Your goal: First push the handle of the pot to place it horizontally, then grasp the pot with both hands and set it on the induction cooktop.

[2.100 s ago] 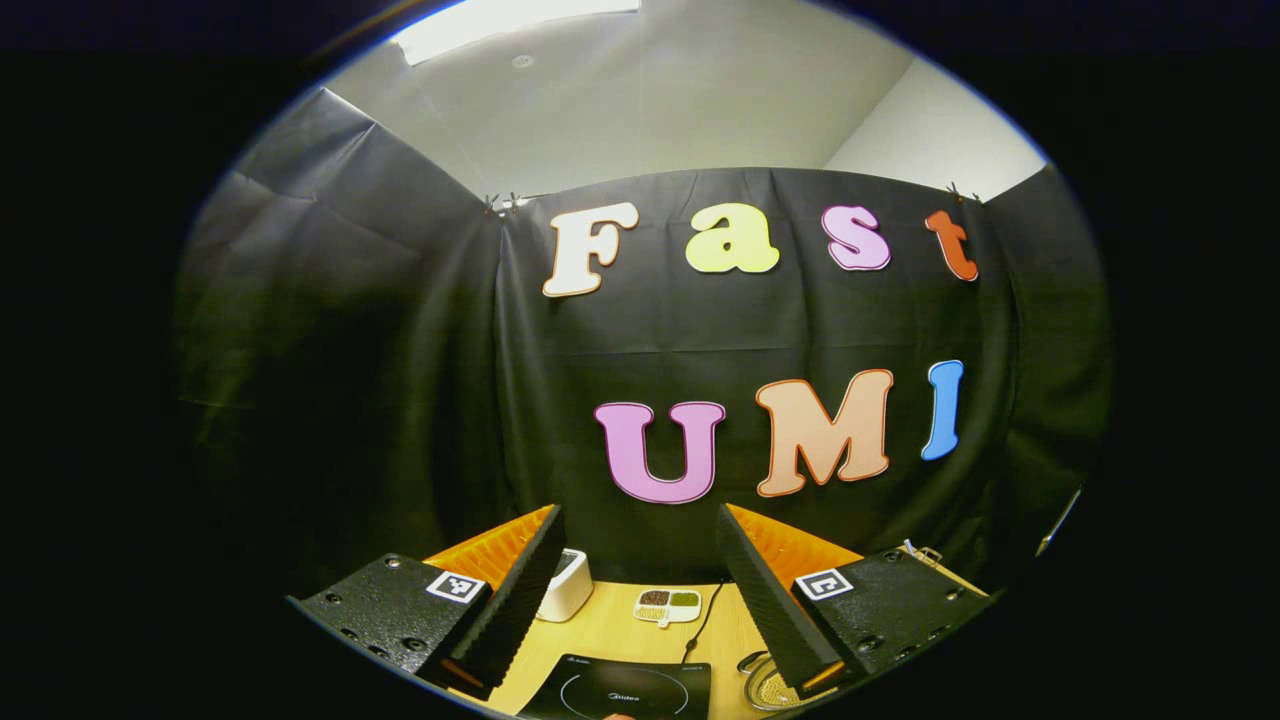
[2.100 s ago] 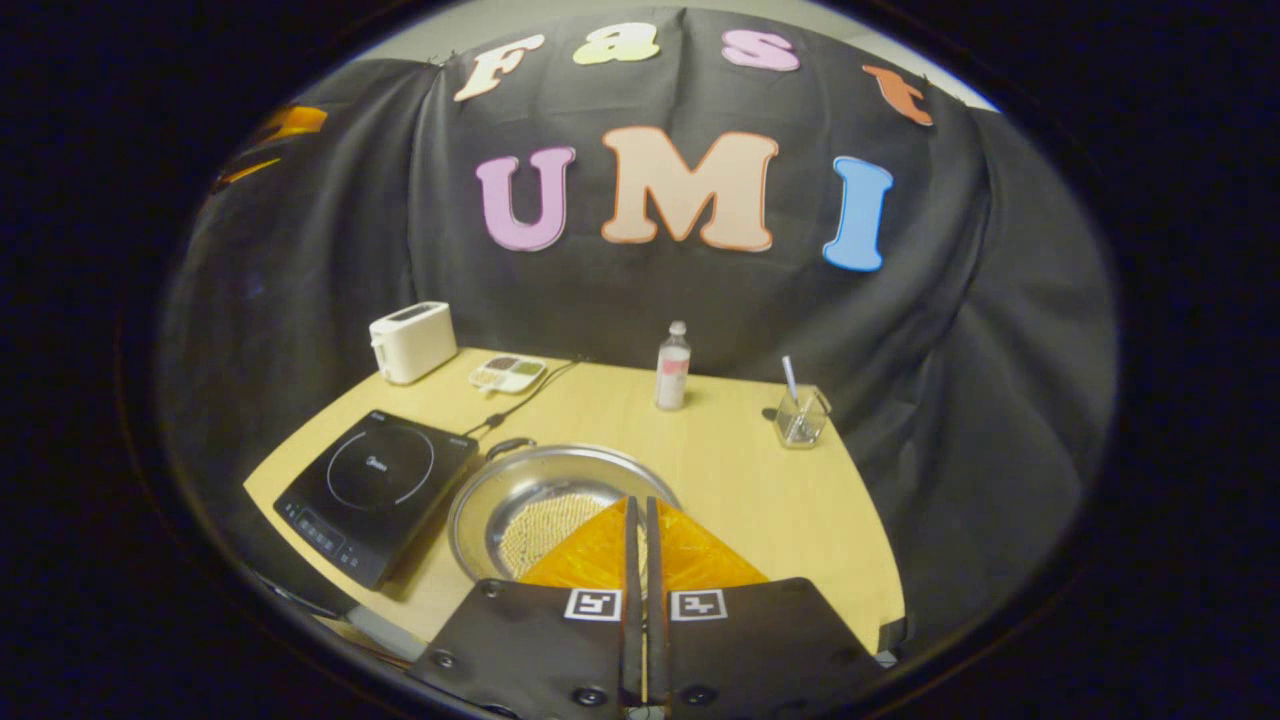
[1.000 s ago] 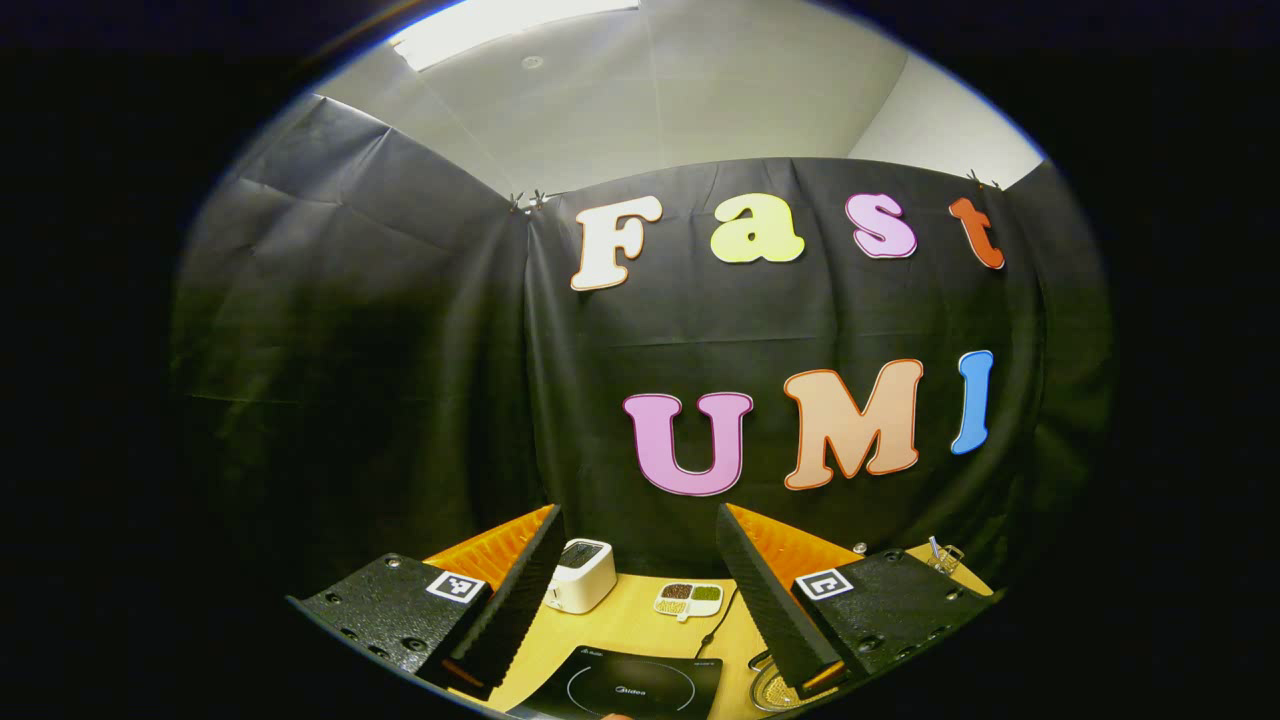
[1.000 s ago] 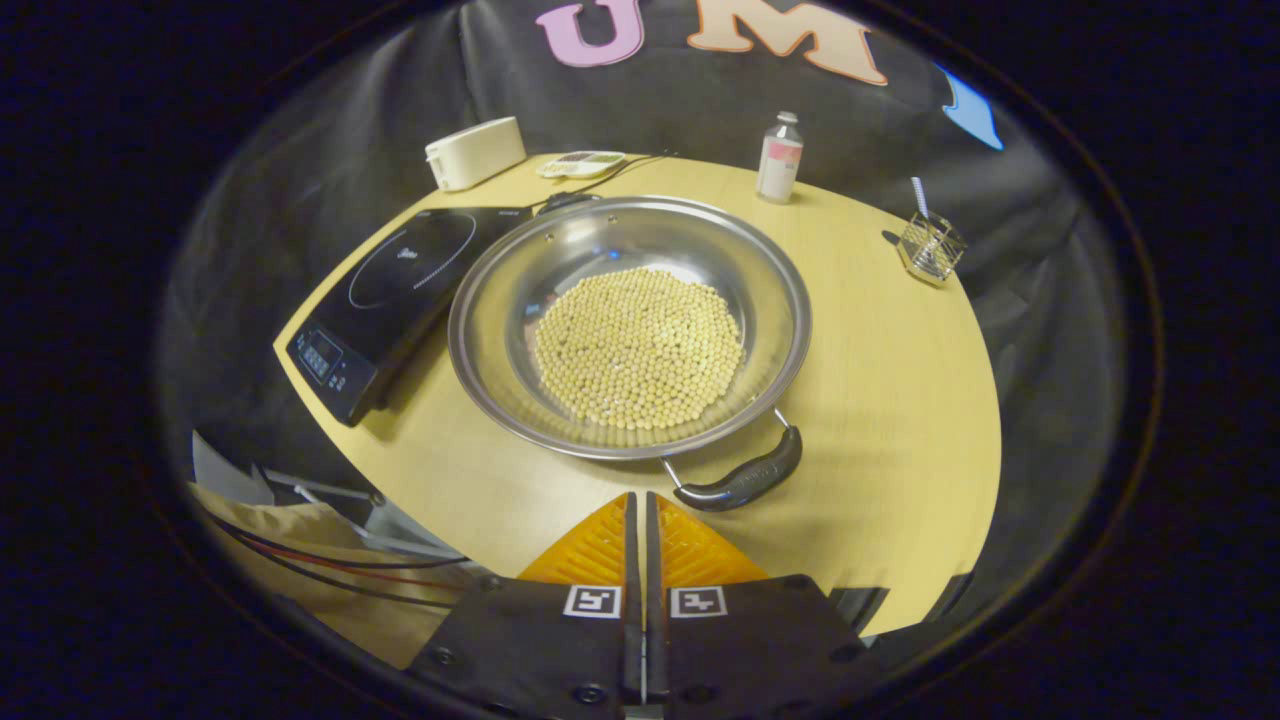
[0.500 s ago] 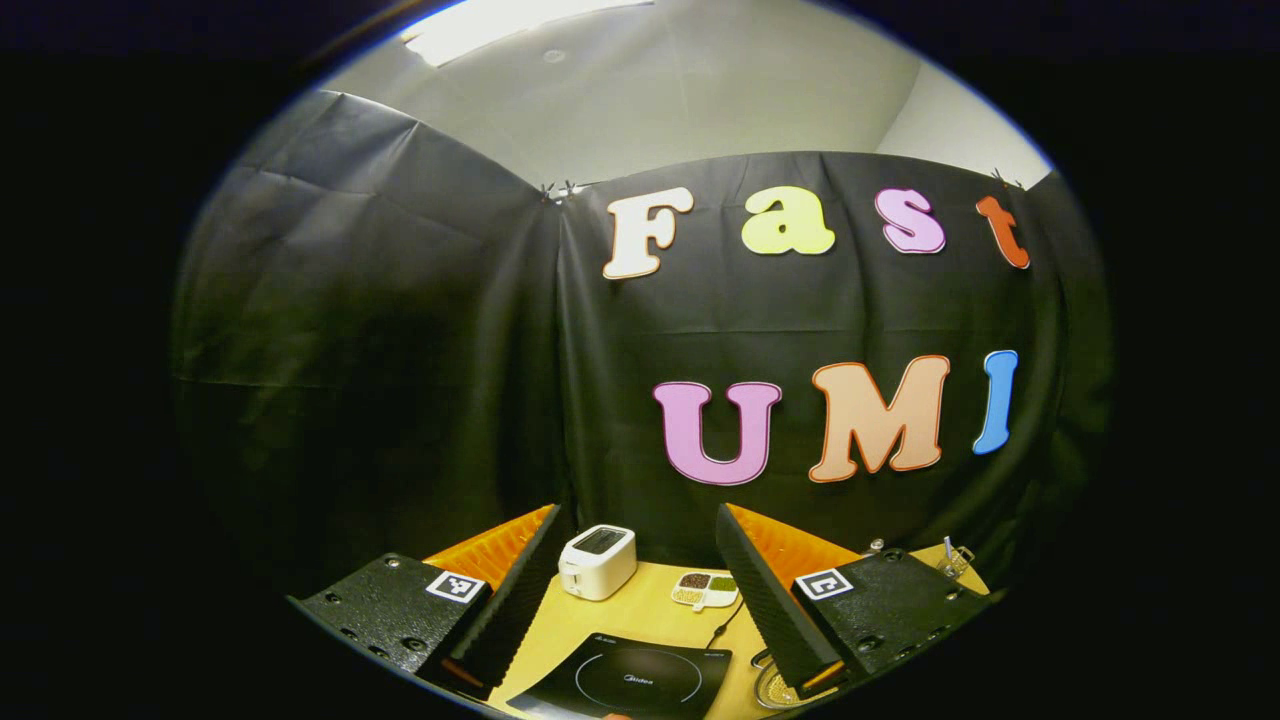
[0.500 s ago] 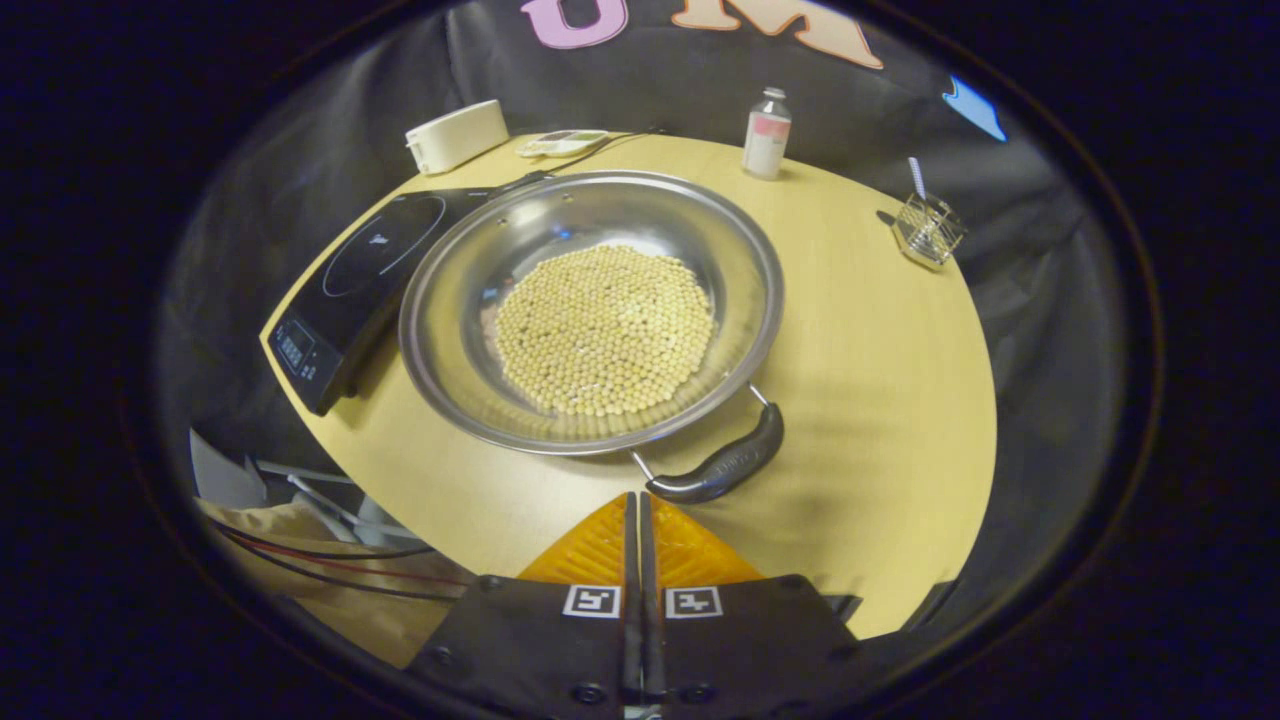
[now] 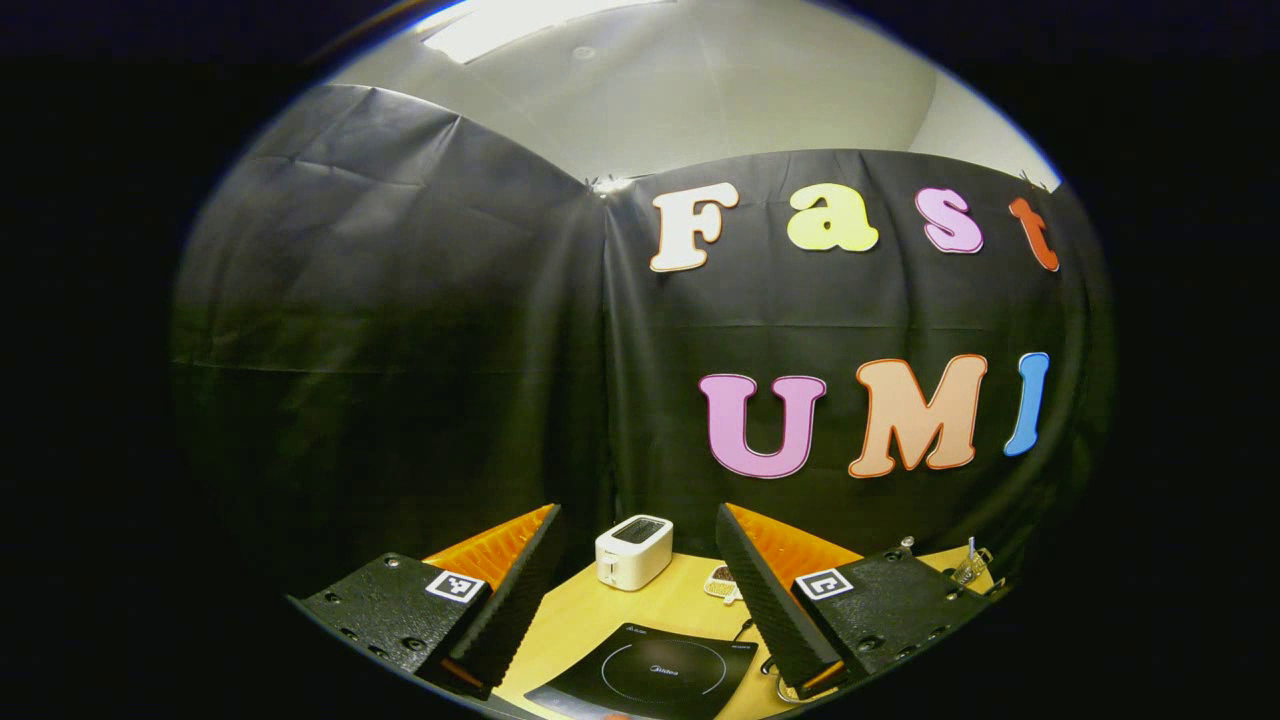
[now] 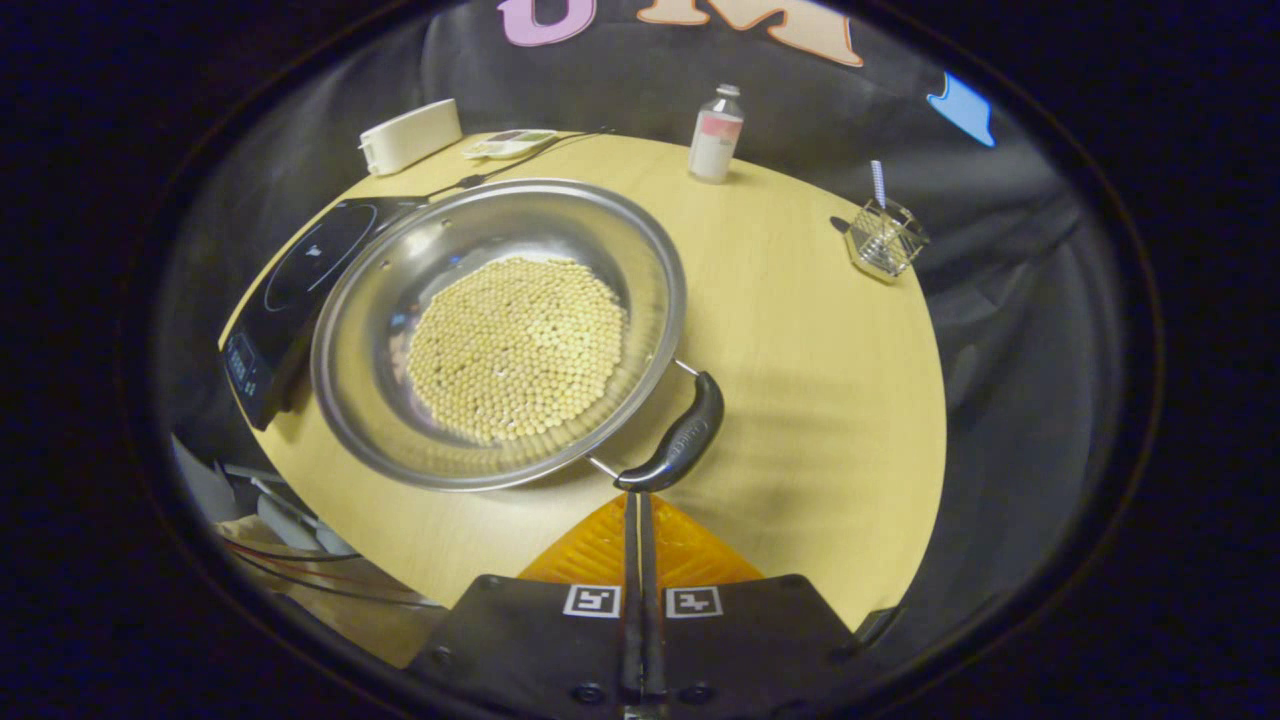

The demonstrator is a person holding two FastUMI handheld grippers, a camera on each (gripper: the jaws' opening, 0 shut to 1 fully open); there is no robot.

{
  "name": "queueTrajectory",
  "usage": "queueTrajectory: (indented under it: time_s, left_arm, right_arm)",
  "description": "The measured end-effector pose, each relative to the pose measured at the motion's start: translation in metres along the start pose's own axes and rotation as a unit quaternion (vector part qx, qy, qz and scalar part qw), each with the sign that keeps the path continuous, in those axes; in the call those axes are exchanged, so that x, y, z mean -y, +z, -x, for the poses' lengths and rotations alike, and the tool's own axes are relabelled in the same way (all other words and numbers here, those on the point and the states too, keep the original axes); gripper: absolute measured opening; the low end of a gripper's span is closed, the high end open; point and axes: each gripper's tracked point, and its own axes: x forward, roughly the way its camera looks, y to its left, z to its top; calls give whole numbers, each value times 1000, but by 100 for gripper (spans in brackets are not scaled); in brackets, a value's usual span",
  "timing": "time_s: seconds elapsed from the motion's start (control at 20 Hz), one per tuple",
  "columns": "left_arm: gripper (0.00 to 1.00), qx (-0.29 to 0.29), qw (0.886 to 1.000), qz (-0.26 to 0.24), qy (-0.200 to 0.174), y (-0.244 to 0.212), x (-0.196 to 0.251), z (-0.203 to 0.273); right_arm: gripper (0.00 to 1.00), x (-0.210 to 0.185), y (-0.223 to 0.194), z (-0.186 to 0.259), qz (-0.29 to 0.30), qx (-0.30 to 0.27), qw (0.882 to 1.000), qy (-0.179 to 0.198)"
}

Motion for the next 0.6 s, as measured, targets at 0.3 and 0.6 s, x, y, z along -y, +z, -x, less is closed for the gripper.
queueTrajectory:
  time_s: [0.3, 0.6]
  left_arm:
    - [92, -1, 1000, 2, 3, -2, -6, -1]
    - [92, -3, 1000, 6, -10, -5, -2, -7]
  right_arm:
    - [2, 16, 15, -10, -13, 18, 999, -44]
    - [2, 22, 14, 6, -37, 37, 997, -57]
